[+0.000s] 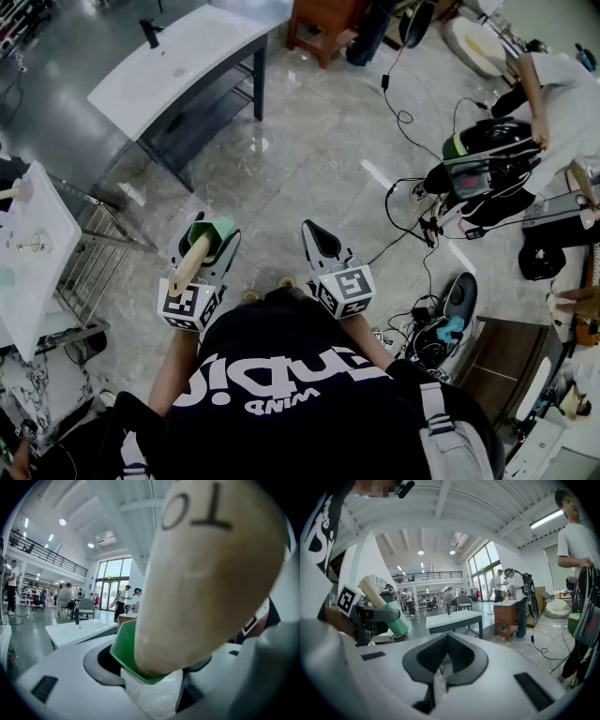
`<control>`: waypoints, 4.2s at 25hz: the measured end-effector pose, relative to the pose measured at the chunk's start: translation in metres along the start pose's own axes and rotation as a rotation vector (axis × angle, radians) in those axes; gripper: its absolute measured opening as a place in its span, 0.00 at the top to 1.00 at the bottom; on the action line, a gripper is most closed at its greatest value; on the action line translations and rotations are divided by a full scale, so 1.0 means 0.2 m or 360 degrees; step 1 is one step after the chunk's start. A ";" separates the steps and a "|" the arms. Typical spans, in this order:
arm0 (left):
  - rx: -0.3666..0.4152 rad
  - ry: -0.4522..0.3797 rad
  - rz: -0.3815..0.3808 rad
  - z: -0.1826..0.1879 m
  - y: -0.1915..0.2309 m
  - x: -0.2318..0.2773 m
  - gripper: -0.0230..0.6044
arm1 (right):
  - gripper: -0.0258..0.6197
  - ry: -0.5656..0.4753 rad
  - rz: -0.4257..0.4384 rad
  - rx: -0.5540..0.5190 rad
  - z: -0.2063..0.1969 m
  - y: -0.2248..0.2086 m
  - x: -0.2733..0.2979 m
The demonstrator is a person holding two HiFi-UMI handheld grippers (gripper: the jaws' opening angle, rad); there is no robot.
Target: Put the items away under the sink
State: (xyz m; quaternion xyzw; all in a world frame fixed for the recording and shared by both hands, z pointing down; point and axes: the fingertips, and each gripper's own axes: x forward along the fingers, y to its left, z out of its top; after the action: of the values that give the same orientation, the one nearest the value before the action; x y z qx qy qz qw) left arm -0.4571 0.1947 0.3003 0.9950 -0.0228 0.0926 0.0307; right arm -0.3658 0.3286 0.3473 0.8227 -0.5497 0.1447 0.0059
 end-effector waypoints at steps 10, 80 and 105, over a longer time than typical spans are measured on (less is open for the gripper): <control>-0.0004 -0.0002 -0.0006 0.00 -0.10 0.08 0.44 | 0.93 -0.0035 0.0033 -0.0015 0.03 -0.07 -0.02; -0.0095 -0.0027 0.0595 0.45 0.93 2.24 0.44 | 0.93 0.0151 0.1053 -0.0275 0.73 -1.42 2.09; -0.0278 -0.0075 0.1040 0.34 0.99 2.26 0.44 | 0.93 0.0241 0.1494 -0.0421 0.68 -1.41 2.30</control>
State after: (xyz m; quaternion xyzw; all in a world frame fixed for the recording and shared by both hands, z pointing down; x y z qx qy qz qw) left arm -0.0108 -0.0260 0.3287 0.9305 -0.3492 0.0724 0.0839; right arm 0.0841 0.0029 0.3714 0.4656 -0.8728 0.1201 0.0843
